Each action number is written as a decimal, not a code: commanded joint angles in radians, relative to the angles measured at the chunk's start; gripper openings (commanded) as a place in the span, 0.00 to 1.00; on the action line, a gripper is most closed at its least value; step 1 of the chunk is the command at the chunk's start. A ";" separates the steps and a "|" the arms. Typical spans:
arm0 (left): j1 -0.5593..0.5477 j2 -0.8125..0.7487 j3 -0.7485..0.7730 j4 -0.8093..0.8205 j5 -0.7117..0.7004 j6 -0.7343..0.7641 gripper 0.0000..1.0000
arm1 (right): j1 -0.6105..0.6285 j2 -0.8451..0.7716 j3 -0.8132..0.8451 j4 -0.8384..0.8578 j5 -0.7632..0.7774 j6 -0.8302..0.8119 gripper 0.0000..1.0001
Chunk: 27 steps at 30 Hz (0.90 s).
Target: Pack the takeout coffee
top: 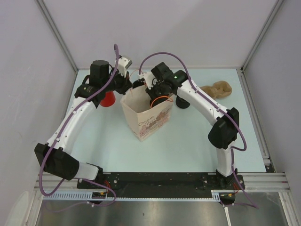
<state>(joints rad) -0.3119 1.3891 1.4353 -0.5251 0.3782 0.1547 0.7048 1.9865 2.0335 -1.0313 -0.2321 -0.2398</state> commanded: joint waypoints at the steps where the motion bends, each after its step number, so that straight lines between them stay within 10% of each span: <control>1: -0.003 -0.013 -0.009 0.030 -0.051 -0.030 0.00 | -0.005 0.006 0.054 -0.027 0.066 -0.010 0.00; 27: -0.003 0.048 0.007 0.013 -0.237 -0.083 0.00 | -0.016 0.067 0.063 -0.104 0.089 -0.072 0.00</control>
<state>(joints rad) -0.3119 1.4273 1.4342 -0.5091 0.1841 0.0990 0.7044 2.0247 2.0636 -1.0946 -0.1730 -0.2897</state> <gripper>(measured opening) 0.019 0.082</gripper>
